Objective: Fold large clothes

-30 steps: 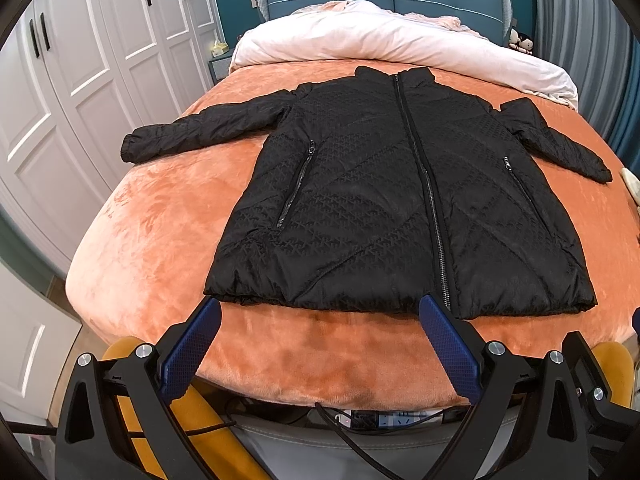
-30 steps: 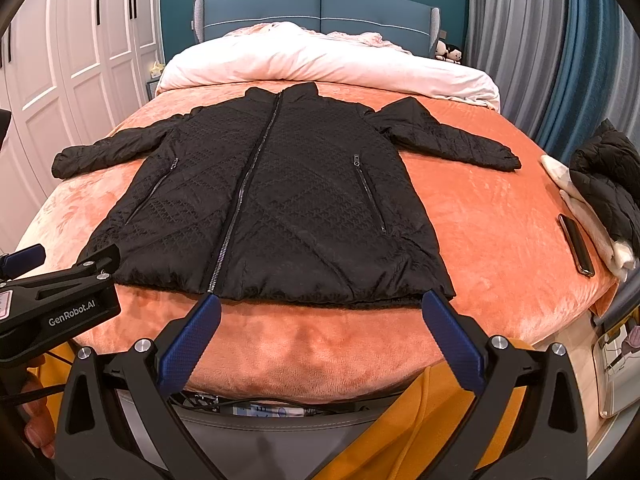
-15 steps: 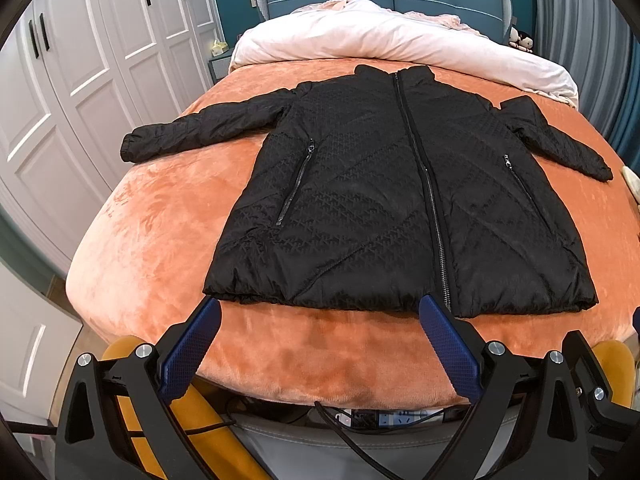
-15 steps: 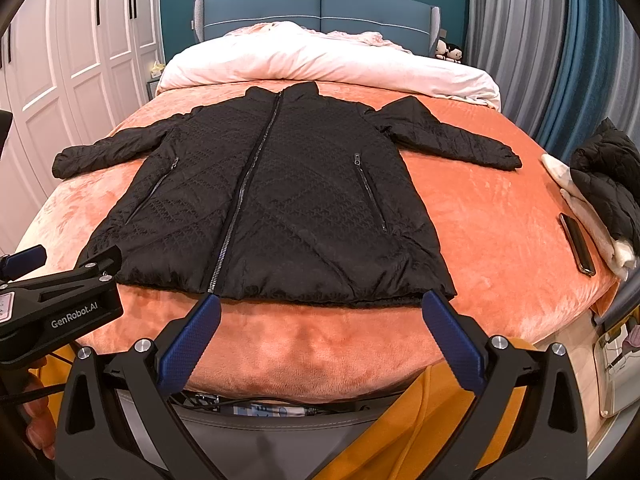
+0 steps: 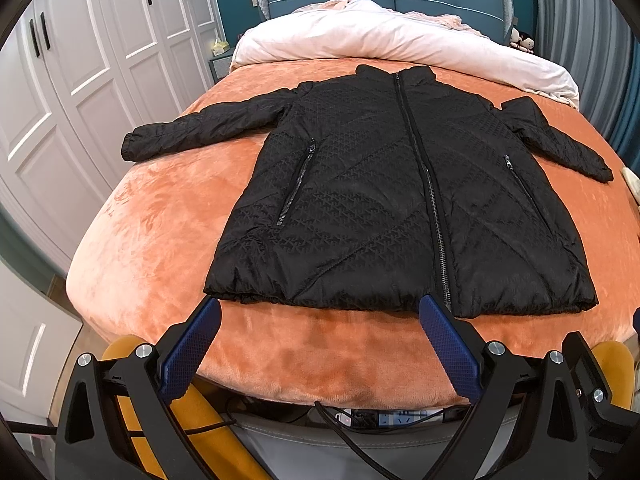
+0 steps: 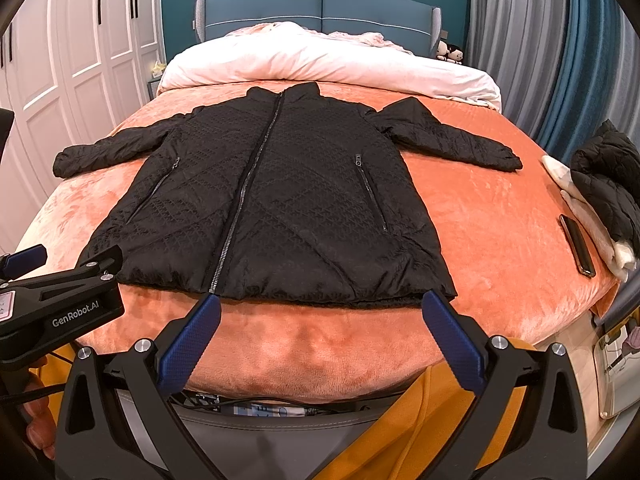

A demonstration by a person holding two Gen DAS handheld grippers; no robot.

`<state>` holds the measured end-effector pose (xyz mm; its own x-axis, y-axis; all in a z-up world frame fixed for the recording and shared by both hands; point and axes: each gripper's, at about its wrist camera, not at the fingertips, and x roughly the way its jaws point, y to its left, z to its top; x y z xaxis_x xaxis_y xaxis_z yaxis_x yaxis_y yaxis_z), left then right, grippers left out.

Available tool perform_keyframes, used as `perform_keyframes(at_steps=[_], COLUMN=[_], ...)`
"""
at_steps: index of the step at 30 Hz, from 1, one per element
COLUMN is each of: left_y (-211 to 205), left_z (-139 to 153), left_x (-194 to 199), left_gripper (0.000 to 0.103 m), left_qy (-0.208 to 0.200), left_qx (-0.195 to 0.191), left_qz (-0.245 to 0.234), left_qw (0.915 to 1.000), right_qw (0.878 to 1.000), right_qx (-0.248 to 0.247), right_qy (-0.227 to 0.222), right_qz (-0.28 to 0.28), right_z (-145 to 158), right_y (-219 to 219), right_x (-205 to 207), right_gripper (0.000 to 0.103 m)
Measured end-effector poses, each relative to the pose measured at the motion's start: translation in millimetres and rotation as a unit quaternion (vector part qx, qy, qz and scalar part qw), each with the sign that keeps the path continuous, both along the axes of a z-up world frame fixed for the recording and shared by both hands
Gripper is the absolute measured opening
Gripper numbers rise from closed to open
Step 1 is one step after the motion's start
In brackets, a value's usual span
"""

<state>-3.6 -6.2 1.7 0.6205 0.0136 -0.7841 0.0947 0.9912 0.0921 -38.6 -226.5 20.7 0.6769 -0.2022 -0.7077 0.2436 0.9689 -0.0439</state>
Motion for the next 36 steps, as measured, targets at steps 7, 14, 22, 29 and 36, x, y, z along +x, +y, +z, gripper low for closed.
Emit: perform_keyframes(at_steps=[7, 14, 22, 29, 36], left_y=[-0.2, -0.4, 2.4, 11.5, 32.5], left_z=[-0.1, -0.1, -5.3, -4.2, 17.2], left_x=[0.0, 0.0, -1.4, 8.5, 54.8], left_gripper=[0.097, 0.097, 0.097, 0.098, 0.097], left_qy=[0.0, 0.0, 0.002, 0.004, -0.041], left_qx=[0.0, 0.001, 0.001, -0.018, -0.021], left_qz=[0.0, 0.0, -0.002, 0.008, 0.052], left_qw=[1.0, 1.0, 1.0, 0.9998, 0.9976], right_qw=[1.0, 1.0, 1.0, 1.0, 0.996], right_qx=[0.0, 0.0, 0.0, 0.011, 0.039], right_qy=[0.0, 0.0, 0.001, -0.008, -0.07], right_qz=[0.001, 0.0, 0.001, -0.002, -0.04], right_z=[1.0, 0.2, 1.1, -2.4, 12.0], right_y=[-0.3, -0.3, -0.7, -11.7, -116.5], right_x=[-0.9, -0.5, -0.4, 5.6, 48.3], right_gripper=[0.098, 0.098, 0.098, 0.098, 0.098])
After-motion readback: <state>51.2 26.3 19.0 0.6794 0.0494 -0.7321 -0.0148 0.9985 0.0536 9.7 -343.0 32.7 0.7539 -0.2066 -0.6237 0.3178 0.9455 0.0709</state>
